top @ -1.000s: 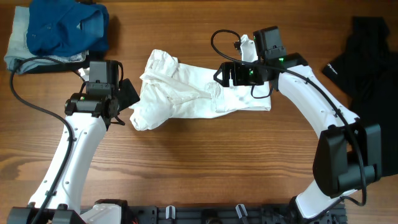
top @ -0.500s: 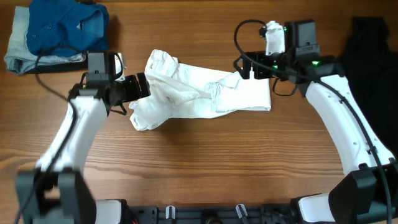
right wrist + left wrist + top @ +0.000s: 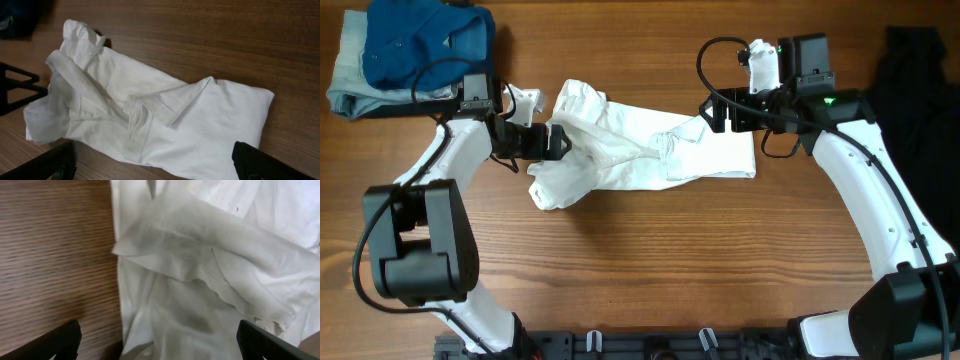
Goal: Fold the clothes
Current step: 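Release the right gripper and press the folded shirt with the left gripper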
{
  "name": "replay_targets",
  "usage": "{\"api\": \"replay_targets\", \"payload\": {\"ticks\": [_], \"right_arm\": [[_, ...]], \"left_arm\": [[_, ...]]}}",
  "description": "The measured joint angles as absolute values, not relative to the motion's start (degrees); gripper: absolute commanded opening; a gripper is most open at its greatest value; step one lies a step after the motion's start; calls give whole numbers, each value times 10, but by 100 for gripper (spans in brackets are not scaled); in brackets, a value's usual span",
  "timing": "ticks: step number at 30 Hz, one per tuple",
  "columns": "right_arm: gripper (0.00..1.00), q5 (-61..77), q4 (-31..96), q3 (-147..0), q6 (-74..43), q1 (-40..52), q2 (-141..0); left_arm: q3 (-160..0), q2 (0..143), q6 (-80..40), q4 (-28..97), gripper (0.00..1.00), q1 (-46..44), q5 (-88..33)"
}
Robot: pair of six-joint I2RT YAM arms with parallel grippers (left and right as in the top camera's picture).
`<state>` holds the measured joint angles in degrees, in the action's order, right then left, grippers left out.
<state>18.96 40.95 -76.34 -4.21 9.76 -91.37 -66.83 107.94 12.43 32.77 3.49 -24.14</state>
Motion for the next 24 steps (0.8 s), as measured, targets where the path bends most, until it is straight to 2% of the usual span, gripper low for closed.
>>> {"api": "replay_targets", "payload": {"ticks": [14,19,24], "right_arm": [[100,189,407,-763,-42,98,-914],[100,189,406,-763,-42,98,-914],[100,188,407,-763,-42,98,-914]], "left_arm": [[-695,1133,156,316,99,36,-319],[-696,1137,155,317,89,31,-339],[-697,1139,116,324,68,3,-325]]}}
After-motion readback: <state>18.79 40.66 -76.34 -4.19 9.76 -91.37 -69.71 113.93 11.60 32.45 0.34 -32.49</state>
